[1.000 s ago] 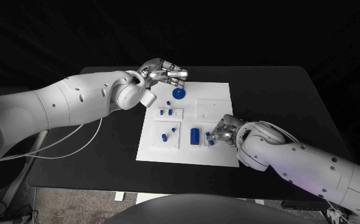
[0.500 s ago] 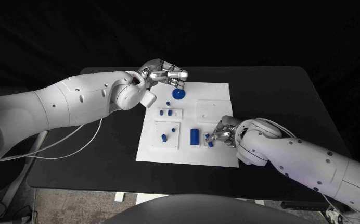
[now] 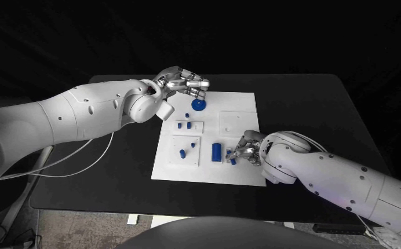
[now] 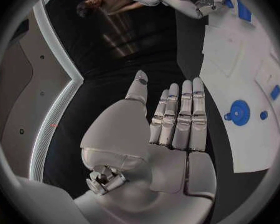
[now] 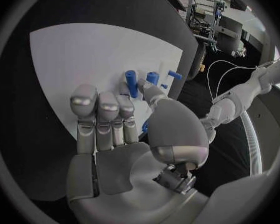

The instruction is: Assemble the parts on the task board

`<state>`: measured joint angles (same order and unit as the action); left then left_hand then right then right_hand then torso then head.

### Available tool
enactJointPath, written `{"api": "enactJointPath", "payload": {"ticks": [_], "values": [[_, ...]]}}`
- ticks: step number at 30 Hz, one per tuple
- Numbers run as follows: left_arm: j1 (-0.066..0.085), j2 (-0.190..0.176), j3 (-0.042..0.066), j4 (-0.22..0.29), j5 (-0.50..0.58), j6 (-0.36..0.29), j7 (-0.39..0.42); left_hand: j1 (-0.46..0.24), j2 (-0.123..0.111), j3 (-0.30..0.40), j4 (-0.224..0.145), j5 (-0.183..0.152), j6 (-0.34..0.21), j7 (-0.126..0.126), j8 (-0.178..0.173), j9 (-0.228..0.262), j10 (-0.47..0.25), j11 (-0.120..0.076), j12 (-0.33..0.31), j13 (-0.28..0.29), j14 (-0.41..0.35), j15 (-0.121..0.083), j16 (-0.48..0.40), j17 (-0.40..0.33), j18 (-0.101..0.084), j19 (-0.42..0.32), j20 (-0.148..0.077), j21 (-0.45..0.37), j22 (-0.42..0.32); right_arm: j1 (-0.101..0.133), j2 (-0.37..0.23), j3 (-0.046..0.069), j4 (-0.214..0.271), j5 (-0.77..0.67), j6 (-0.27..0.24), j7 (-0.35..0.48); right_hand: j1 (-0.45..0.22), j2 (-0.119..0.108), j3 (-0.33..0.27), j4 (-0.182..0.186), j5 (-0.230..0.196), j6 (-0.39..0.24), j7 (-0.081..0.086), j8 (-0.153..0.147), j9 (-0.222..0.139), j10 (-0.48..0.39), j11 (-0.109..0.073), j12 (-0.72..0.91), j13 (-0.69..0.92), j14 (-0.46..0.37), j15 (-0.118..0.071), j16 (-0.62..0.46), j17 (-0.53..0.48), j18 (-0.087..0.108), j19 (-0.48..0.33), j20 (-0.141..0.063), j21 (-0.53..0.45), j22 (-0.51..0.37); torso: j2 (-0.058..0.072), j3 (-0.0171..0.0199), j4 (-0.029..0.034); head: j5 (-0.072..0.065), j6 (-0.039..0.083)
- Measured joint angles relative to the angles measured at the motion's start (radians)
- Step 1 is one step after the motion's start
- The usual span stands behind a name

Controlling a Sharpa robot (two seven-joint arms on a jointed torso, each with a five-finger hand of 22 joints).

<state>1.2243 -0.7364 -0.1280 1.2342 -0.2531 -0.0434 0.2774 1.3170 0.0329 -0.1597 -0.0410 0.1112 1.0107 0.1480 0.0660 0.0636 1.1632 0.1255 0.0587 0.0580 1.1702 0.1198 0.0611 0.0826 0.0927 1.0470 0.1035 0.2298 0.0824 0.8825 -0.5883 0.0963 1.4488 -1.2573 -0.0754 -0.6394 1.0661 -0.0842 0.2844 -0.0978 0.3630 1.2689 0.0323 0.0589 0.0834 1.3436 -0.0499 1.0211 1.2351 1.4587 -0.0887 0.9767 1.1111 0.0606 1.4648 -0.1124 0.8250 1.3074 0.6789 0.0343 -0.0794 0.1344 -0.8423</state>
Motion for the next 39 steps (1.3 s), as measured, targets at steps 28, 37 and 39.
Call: {"api": "enactJointPath", "payload": {"ticks": [28,37,39], "values": [[0.0,0.0,0.0,-0.001,-0.007,0.004,-0.008,-0.005,-0.005,0.0,0.005,0.0,0.0,0.0,0.0,0.0,0.0,0.0,0.0,0.0,0.0,0.0,0.0,0.0,0.0,0.0,0.0,0.0,0.0,-0.001,0.008,-0.002,0.001,-0.005,-0.002,0.007,-0.129,-0.026,0.126,0.104,-0.175,0.011,-0.006,-0.001,0.0,0.016,0.002,0.013,0.01,0.0,0.0,0.004,-0.004,0.0,0.0,0.0,0.01,0.0,0.0,0.001,-0.0004,0.003,0.003],[0.0,0.003,0.0,-0.005,-0.009,0.005,-0.009,-0.005,-0.005,0.003,0.009,0.0,-0.003,0.003,0.0,0.0,0.0,0.0,0.0,0.0,0.0,0.0,0.0,0.001,0.0,0.0,0.0,0.0,0.0,0.0,0.002,-0.001,0.008,-0.005,0.0,0.014,-0.09,-0.051,0.113,0.143,-0.228,0.012,-0.005,-0.001,0.003,0.016,0.002,0.013,0.009,0.0,0.0,0.004,-0.005,0.0,0.0,0.0,0.01,0.0,0.0,0.001,-0.001,0.003,0.001],[0.0,0.003,0.0,-0.005,-0.009,0.005,-0.009,-0.005,-0.005,0.003,0.009,0.0,-0.003,0.003,0.0,0.0,0.0,0.0,0.0,0.0,0.0,0.0,0.0,0.001,0.0,0.0,0.0,0.0,0.0,0.0,0.0,-0.001,0.008,-0.005,0.0,0.016,-0.085,-0.046,0.107,0.137,-0.227,0.012,-0.005,-0.001,0.003,0.016,0.002,0.013,0.009,0.0,0.0,0.004,-0.006,0.0,0.0,0.0,0.01,0.0,0.0,0.0012,-0.0008,0.003,0.001]]}}
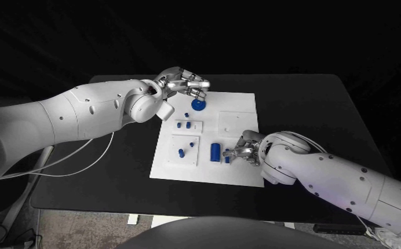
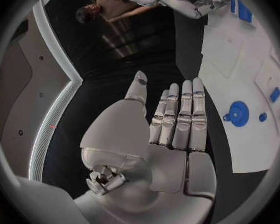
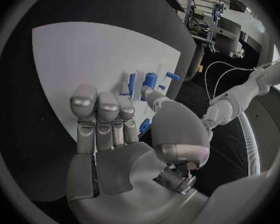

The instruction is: Assemble the parts on the task board

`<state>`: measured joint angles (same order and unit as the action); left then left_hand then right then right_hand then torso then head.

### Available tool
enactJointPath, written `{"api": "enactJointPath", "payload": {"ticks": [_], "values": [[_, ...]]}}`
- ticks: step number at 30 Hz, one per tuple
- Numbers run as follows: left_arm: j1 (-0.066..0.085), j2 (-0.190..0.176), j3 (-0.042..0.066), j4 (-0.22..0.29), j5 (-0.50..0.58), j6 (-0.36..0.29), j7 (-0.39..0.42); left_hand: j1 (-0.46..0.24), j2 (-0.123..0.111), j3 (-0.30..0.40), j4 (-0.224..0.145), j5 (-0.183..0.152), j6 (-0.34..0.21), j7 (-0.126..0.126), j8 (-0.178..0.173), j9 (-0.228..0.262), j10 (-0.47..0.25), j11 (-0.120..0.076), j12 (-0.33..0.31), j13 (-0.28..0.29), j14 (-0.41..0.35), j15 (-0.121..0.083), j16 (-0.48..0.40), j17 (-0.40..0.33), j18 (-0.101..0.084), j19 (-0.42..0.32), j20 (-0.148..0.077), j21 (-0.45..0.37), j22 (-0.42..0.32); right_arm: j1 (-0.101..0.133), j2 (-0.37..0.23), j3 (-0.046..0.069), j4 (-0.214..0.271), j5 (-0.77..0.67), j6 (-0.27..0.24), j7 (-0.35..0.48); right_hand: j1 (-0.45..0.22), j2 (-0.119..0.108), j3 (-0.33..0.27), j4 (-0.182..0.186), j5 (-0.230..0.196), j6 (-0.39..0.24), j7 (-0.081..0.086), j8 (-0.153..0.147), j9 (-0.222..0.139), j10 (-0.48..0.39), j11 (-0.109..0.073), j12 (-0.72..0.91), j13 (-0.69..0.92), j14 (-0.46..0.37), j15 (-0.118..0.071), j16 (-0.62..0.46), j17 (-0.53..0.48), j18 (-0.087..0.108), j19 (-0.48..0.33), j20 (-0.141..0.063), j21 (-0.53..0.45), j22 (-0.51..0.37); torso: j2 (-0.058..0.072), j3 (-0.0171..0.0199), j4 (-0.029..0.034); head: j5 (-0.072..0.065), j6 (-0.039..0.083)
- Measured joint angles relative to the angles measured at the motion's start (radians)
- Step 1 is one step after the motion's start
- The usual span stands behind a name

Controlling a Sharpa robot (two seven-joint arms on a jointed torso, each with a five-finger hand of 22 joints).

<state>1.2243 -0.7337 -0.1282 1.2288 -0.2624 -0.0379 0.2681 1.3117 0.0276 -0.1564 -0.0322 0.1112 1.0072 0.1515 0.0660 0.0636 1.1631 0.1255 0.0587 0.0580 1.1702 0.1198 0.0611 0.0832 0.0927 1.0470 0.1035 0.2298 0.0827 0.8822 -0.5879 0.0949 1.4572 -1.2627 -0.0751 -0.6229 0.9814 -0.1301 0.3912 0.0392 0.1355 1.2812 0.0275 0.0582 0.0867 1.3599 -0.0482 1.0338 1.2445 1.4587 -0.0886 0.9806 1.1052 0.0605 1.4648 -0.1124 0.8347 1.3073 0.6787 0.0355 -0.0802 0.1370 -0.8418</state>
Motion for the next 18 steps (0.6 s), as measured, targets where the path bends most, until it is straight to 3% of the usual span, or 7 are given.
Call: {"api": "enactJointPath", "payload": {"ticks": [3,6,10,12,14,16,18], "values": [[0.0,0.0,0.0,-0.001,0.0,0.0,0.0,0.0,0.0,0.0,0.0,-0.001,0.0,0.0,0.0,0.0,0.0,0.0,0.0,0.0,0.0,0.0,0.0,0.0,0.0,0.0,0.0,0.0,0.0,0.0,-0.003,0.0,0.0,0.0,0.0,0.004,0.014,0.014,-0.007,-0.023,0.0,0.0,0.0,0.0,0.0,0.0,0.0,0.0,0.0,0.0,0.0,0.0,0.0,0.0,0.0,0.0,0.0,0.0,0.0,0.0,0.0004,0.0,0.0],[0.0,0.0,0.0,-0.001,-0.001,0.0,0.0,0.0,0.0,0.0,0.0,-0.004,0.0,0.0,0.0,0.0,0.0,0.0,0.0,0.0,0.0,0.0,0.0,0.0,0.0,0.0,0.0,0.0,0.0,0.0,-0.006,0.0,-0.003,-0.002,-0.001,0.008,0.053,0.053,-0.046,-0.094,0.024,0.0,0.0,0.0,0.0,0.0,0.0,0.0,0.0,0.0,0.0,0.0,-0.001,0.0,0.0,0.0,0.0,0.0,0.0,0.0001,0.0004,0.001,0.0],[0.0,0.0,0.0,-0.002,-0.001,0.001,0.0,0.0,0.0,0.0,0.0,-0.004,0.0,0.0,0.0,0.0,0.0,0.0,0.0,0.0,0.0,0.0,0.0,0.0,0.0,0.0,0.0,0.0,0.0,0.0,-0.01,0.0,-0.009,-0.008,-0.003,0.014,0.112,0.099,-0.074,-0.185,-0.003,0.003,-0.003,0.0,0.0,0.0,0.0,0.0,0.003,0.0,0.0,0.0,-0.002,0.0,0.0,0.0,0.0,0.0,0.0,0.0002,0.0002,0.001,0.0],[0.0,0.0,0.0,-0.003,-0.001,0.001,0.0,0.0,0.0,0.0,0.0,-0.004,0.0,0.0,0.0,0.0,0.0,0.0,0.0,0.0,0.0,0.0,0.0,0.0,0.0,0.0,0.0,0.0,0.0,0.0,-0.014,0.0,-0.011,-0.013,-0.007,0.017,0.114,0.101,-0.085,-0.198,-0.005,0.003,-0.003,0.0,0.0,0.0,0.0,0.0,0.003,0.0,0.0,0.0,-0.002,0.0,0.0,0.0,0.0,0.0,0.0,0.0002,-0.0002,0.001,0.001],[0.0,0.0,0.0,-0.005,-0.001,0.0,0.0,0.0,0.0,0.0,0.0,-0.004,0.0,0.0,0.0,0.0,0.0,0.0,0.0,0.0,0.0,0.0,0.0,0.0,0.0,0.0,0.0,0.0,0.0,0.0,-0.022,0.0,-0.012,-0.015,-0.014,0.022,0.079,0.069,-0.112,-0.169,0.009,0.003,-0.003,0.0,-0.002,0.0,0.0,-0.006,-0.002,0.0,0.0,0.0,-0.003,0.0,0.0,0.0,-0.001,0.0,-0.001,0.0004,-0.0003,0.001,0.003],[0.0,0.0,0.0,-0.009,-0.001,-0.001,0.003,0.0,0.0,0.0,0.0,-0.004,0.0,0.0,0.0,0.0,0.0,0.0,0.0,0.0,0.0,0.0,0.0,0.0,0.0,0.0,0.0,0.0,0.0,0.0,-0.036,0.0,-0.01,-0.016,-0.025,0.031,0.072,0.014,-0.149,-0.052,0.003,-0.005,0.005,0.006,-0.004,-0.008,0.004,-0.024,-0.016,0.0,0.0,-0.006,-0.007,0.0,0.0,0.0,-0.014,0.0,-0.001,0.0005,-0.0004,0.0,0.006],[0.0,0.001,0.0,-0.015,0.0,-0.003,0.006,0.0,0.0,0.0,0.0,-0.004,0.0,0.0,0.0,0.0,0.0,0.0,0.0,0.0,0.0,0.0,0.0,0.0,0.0,0.0,0.0,0.0,0.0,-0.001,-0.05,0.004,-0.007,-0.014,-0.039,0.042,0.099,-0.013,-0.185,0.024,0.003,-0.023,0.014,0.006,-0.007,-0.017,0.009,-0.028,-0.023,0.0,0.0,-0.009,-0.008,0.0,0.0,0.0,-0.019,0.0,-0.002,0.0005,-0.0011,-0.002,0.013]]}}
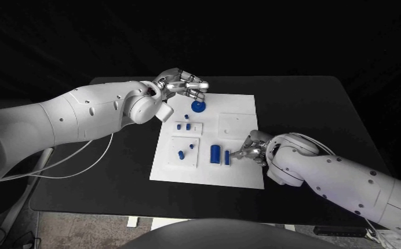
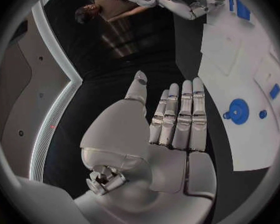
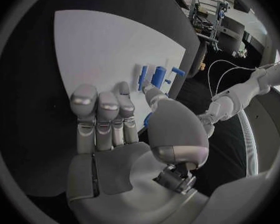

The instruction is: Assemble the parts on the task board

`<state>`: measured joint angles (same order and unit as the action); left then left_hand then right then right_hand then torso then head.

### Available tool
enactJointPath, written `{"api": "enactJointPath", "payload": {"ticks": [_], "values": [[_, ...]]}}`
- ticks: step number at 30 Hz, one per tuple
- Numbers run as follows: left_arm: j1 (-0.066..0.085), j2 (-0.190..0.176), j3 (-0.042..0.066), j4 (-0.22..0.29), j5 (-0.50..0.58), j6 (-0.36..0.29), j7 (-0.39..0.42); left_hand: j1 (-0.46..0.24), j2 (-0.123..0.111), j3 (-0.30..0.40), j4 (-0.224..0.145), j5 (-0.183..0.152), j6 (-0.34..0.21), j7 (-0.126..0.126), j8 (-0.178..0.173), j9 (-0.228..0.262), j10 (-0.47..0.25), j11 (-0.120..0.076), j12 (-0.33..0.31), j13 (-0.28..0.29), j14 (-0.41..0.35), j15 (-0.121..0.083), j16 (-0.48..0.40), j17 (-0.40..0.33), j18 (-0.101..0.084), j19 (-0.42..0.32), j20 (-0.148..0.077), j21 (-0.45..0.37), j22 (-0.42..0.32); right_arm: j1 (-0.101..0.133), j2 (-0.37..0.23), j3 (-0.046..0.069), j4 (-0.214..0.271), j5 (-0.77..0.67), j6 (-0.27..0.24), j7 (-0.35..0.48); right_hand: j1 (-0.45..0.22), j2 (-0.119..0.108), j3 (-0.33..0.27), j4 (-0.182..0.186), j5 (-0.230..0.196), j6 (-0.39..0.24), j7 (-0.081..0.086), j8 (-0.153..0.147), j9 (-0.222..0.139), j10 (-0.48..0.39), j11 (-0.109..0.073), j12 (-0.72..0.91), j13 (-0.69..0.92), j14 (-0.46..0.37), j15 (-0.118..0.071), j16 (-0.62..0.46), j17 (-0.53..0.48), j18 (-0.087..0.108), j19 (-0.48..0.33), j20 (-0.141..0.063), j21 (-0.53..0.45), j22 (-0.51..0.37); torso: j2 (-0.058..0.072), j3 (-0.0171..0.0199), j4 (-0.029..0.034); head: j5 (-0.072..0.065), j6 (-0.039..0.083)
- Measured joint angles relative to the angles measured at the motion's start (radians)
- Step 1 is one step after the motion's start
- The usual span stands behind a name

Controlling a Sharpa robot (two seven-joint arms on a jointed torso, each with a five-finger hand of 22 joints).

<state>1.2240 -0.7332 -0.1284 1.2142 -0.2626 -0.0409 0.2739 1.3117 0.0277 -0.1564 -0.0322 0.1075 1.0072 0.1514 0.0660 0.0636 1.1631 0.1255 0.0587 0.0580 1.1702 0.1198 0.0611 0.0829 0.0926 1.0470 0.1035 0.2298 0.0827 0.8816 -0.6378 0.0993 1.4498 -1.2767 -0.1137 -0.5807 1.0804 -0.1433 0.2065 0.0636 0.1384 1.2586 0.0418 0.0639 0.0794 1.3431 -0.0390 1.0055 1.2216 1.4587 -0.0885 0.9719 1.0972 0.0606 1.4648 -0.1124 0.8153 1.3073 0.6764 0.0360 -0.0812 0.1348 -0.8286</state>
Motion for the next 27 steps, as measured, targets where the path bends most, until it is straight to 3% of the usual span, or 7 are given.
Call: {"api": "enactJointPath", "payload": {"ticks": [5,10,16,18,22,24,27], "values": [[0.0,0.006,0.0,-0.021,0.015,-0.013,0.014,0.0,0.0,0.002,-0.002,0.0,0.0,0.0,0.0,0.0,-0.002,-0.002,0.0,0.0,0.0,0.0,0.0,0.0,0.0,0.0,0.0,0.0,0.0,-0.001,-0.036,0.041,0.012,0.034,-0.046,0.071,0.038,0.021,-0.121,0.044,0.054,-0.075,0.018,0.0,-0.006,-0.012,0.012,-0.003,-0.012,0.0,0.0,-0.016,-0.004,0.0,0.0,0.0,-0.029,0.0,-0.004,-0.002,-0.0026,-0.008,0.025],[-0.005,0.03,0.0,-0.071,0.065,-0.043,0.042,0.012,0.012,0.016,-0.016,0.012,0.005,-0.005,0.0,0.0,-0.021,0.002,0.0,0.0,0.0,0.0,0.0,0.002,0.0,0.0,0.0,0.001,0.0,0.012,-0.06,0.116,-0.025,0.142,-0.088,0.246,0.082,0.108,-0.233,-0.046,0.129,-0.093,0.029,0.0,-0.008,-0.076,0.021,-0.103,-0.092,-0.038,0.009,-0.15,-0.09,0.0,-0.003,0.011,-0.262,0.001,-0.018,-0.0098,-0.0074,-0.016,0.061],[-0.014,0.068,0.0,-0.146,0.139,-0.073,0.073,0.021,0.021,0.024,-0.036,0.016,0.011,-0.011,0.0,0.0,-0.038,0.005,0.0,0.0,0.0,0.0,0.0,0.002,0.0,0.0,0.0,0.004,0.0,0.056,-0.028,0.169,-0.202,0.335,-0.1,0.452,0.15,0.161,-0.254,-0.163,0.148,-0.13,0.042,0.0,-0.012,-0.188,0.04,-0.367,-0.36,-0.109,0.037,-0.388,-0.259,0.017,-0.072,0.038,-0.662,-0.212,-0.047,-0.0257,-0.0135,-0.023,0.103],[-0.015,0.076,0.001,-0.168,0.158,-0.079,0.081,0.021,0.021,0.027,-0.039,0.016,0.011,-0.011,0.0,0.0,-0.04,0.003,0.0,0.0,0.004,-0.004,0.0,0.002,0.0,0.0,0.0,0.004,0.0,0.066,-0.01,0.18,-0.268,0.4,-0.102,0.502,0.19,0.181,-0.225,-0.221,0.133,-0.173,0.076,0.0,-0.014,-0.239,0.079,-0.585,-0.602,-0.225,0.088,-0.56,-0.393,0.017,-0.214,0.087,-0.739,-0.363,-0.056,-0.0318,-0.0156,-0.024,0.115],[-0.017,0.087,0.001,-0.204,0.195,-0.086,0.095,0.025,0.025,0.029,-0.047,0.016,0.003,-0.018,0.0,0.0,-0.071,0.004,0.0,0.0,-0.004,-0.007,0.0,-0.001,0.0,-0.01,0.002,0.004,0.0,0.076,0.032,0.208,-0.4,0.542,-0.1,0.596,0.187,0.206,-0.162,-0.317,0.109,-0.213,0.092,0.0,-0.015,-0.226,0.145,-0.876,-1.054,-0.317,0.175,-0.842,-0.722,0.017,-0.419,0.189,-0.753,-0.73,-0.074,-0.0399,-0.0195,-0.024,0.14],[-0.018,0.093,0.001,-0.223,0.21,-0.087,0.101,0.029,0.029,0.027,-0.05,0.016,-0.002,-0.023,0.0,0.0,-0.084,0.002,0.0,0.0,-0.013,-0.005,0.0,-0.004,0.0,-0.013,0.005,0.004,-0.001,0.079,0.056,0.224,-0.457,0.61,-0.095,0.64,0.158,0.211,-0.145,-0.341,0.109,-0.228,0.085,0.0,-0.016,-0.244,0.164,-0.927,-1.145,-0.338,0.198,-0.899,-0.881,0.039,-0.462,0.226,-0.753,-0.906,-0.082,-0.0412,-0.0221,-0.022,0.153],[-0.023,0.104,0.002,-0.252,0.229,-0.087,0.108,0.029,0.029,0.028,-0.051,0.016,-0.007,-0.029,0.0,0.0,-0.103,-0.003,0.0,0.0,-0.035,-0.007,0.0,-0.011,0.0,-0.028,0.013,0.003,-0.004,0.08,0.085,0.241,-0.513,0.685,-0.081,0.693,0.141,0.215,-0.144,-0.342,0.109,-0.235,0.078,0.0,-0.017,-0.276,0.163,-0.937,-1.16,-0.355,0.205,-0.905,-1.003,0.051,-0.484,0.259,-0.753,-1.042,-0.093,-0.0422,-0.0244,-0.02,0.17]]}}
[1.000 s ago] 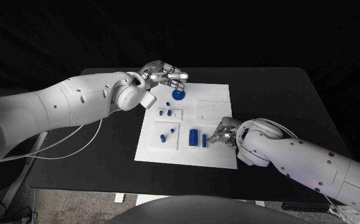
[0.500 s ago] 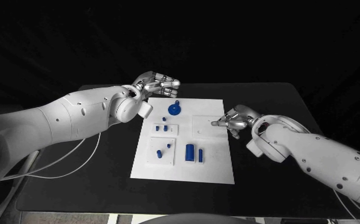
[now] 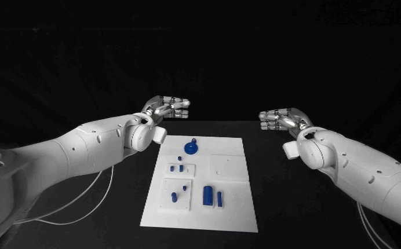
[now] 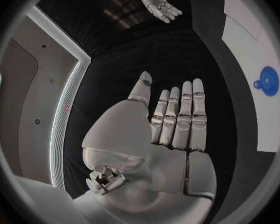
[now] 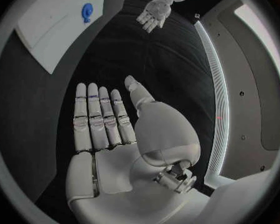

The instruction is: Assemble the parts on the task board

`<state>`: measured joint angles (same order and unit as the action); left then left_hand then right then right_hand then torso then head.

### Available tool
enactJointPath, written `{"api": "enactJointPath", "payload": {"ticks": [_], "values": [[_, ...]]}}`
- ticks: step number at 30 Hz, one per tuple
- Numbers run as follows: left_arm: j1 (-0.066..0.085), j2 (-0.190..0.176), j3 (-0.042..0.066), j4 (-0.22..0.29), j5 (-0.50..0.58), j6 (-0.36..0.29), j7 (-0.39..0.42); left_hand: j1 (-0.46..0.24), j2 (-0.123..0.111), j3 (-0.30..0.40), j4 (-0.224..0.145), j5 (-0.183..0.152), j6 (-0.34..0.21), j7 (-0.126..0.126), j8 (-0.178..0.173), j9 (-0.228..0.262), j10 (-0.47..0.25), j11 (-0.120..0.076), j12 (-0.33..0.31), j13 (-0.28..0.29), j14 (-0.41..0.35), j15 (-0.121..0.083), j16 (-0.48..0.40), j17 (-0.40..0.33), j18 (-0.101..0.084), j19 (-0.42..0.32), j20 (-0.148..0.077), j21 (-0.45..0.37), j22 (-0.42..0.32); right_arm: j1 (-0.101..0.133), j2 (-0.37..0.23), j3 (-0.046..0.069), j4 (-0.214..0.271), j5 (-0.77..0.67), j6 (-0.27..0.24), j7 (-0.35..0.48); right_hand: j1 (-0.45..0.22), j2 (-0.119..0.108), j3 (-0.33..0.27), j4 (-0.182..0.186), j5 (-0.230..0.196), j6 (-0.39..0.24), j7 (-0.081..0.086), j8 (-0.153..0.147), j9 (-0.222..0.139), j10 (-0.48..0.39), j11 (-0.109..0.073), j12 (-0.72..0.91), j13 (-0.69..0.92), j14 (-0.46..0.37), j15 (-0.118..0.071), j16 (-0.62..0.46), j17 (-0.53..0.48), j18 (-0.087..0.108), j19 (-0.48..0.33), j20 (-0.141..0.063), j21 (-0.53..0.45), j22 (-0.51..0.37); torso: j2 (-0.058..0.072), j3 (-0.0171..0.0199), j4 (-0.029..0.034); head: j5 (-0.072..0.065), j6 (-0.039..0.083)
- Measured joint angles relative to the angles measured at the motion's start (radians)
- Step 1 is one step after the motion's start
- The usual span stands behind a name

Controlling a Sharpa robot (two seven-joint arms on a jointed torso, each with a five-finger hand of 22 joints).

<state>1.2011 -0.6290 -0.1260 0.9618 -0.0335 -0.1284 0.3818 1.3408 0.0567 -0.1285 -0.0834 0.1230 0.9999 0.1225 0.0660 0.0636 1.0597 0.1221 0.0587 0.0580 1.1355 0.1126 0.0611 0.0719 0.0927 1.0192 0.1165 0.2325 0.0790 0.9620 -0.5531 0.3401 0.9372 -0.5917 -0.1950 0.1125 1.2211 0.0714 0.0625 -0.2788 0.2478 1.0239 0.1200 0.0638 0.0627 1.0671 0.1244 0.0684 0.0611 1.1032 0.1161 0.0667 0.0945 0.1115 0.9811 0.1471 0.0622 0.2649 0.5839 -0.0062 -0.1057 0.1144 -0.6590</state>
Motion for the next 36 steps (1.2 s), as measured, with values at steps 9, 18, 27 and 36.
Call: {"api": "enactJointPath", "payload": {"ticks": [9,18,27,36], "values": [[-0.02,0.027,0.0,-0.053,0.035,0.002,0.011,-0.045,0.011,0.017,-0.001,-0.012,-0.118,-0.02,-0.007,-0.008,-0.047,-0.015,-0.006,-0.006,-0.068,-0.011,-0.006,-0.013,0.0,-0.147,0.005,-0.045,-0.012,0.002,0.036,0.019,-0.066,0.115,0.039,0.087,-0.055,-0.001,-0.027,0.043,0.008,-0.205,0.001,-0.01,-0.011,-0.059,-0.002,-0.013,-0.01,-0.052,-0.003,-0.01,-0.041,0.034,-0.102,0.015,0.009,-0.205,-0.02,0.0016,-0.0036,0.009,0.034],[-0.036,0.001,0.018,0.035,0.034,-0.031,0.009,-0.585,-0.041,0.101,0.067,-0.097,-0.799,-0.099,-0.051,-0.051,-0.777,-0.098,-0.046,-0.046,-0.779,-0.09,-0.047,-0.059,-0.063,-0.821,-0.089,-0.19,-0.064,0.011,-0.001,-0.033,0.019,0.133,0.003,0.09,-0.699,-0.055,-0.054,0.224,-0.189,-0.836,-0.092,-0.05,-0.051,-0.783,-0.096,-0.054,-0.049,-0.769,-0.09,-0.053,-0.082,-0.067,-0.78,-0.11,-0.044,-0.251,-0.023,0.0022,0.0188,-0.025,0.039],[-0.087,-0.068,0.066,0.277,0.034,-0.193,0.03,-1.146,-0.052,0.118,0.079,-0.115,-0.95,-0.117,-0.059,-0.06,-0.989,-0.116,-0.051,-0.054,-1.046,-0.107,-0.054,-0.068,-0.078,-0.97,-0.11,-0.218,-0.075,0.044,-0.09,-0.163,0.265,0.246,-0.141,0.156,-1.09,-0.067,-0.062,0.261,-0.229,-0.977,-0.113,-0.055,-0.059,-0.997,-0.117,-0.062,-0.057,-1.02,-0.109,-0.059,-0.091,-0.095,-0.932,-0.138,-0.054,-0.261,-0.035,0.0048,0.0792,-0.096,0.055],[-0.136,-0.132,0.112,0.531,0.034,-0.44,0.074,-1.298,-0.055,0.12,0.081,-0.118,-0.984,-0.12,-0.059,-0.062,-1.038,-0.12,-0.051,-0.057,-1.112,-0.111,-0.054,-0.07,-0.078,-1.002,-0.114,-0.226,-0.077,0.076,-0.191,-0.298,0.535,0.43,-0.371,0.277,-1.214,-0.072,-0.062,0.275,-0.244,-1.019,-0.12,-0.058,-0.062,-1.063,-0.124,-0.062,-0.06,-1.098,-0.116,-0.063,-0.093,-0.098,-0.976,-0.147,-0.059,-0.263,-0.039,0.006,0.1025,-0.114,0.059]]}}
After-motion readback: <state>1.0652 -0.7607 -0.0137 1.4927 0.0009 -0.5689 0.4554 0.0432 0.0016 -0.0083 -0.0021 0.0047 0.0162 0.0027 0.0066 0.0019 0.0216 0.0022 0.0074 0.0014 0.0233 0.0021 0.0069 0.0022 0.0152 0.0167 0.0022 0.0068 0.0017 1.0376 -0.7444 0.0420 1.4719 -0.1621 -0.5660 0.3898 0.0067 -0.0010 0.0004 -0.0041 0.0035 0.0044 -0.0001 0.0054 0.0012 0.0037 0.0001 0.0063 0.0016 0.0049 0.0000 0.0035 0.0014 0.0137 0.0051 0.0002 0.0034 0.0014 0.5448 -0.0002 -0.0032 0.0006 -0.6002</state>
